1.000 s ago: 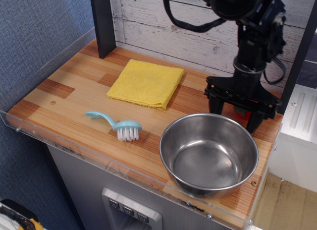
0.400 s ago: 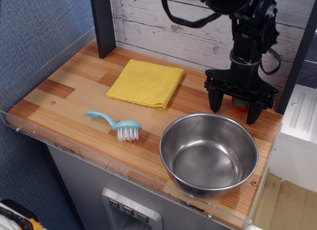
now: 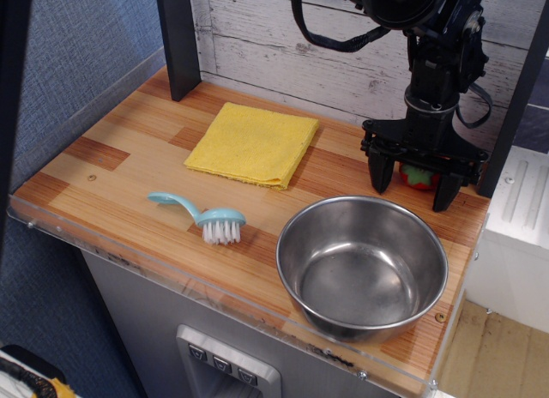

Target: Put the strawberry in the pot.

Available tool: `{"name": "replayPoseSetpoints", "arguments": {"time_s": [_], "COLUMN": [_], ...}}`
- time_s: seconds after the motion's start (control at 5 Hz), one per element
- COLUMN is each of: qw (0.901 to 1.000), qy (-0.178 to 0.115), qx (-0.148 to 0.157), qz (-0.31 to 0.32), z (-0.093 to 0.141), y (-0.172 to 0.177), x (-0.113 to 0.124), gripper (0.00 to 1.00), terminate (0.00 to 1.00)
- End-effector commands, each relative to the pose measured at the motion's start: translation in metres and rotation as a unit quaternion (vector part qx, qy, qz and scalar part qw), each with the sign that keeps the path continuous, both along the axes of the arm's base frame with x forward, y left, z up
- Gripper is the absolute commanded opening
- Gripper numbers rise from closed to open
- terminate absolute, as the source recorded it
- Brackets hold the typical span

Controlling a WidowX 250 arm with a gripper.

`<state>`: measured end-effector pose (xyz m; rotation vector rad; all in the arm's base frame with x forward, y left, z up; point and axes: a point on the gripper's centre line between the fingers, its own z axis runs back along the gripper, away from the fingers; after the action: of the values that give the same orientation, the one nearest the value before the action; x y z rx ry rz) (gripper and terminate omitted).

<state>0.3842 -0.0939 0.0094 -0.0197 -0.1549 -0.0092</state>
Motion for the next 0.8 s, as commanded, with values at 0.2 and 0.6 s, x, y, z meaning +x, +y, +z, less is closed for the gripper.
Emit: {"name": "replayPoseSetpoints", "arguments": {"time_s": [0.2,0.6], "qw": [0.9998,0.9998], "qy": [-0.017,-0.019], "qx": [-0.004,0.002], "qz": [0.003,0.005], "z": [0.0018,-0.0005], "y": [-0.0034,-0.0026], "x": [0.0079,0.0142], "gripper": [1.00,0.00], "terminate": [0.00,0.00]}}
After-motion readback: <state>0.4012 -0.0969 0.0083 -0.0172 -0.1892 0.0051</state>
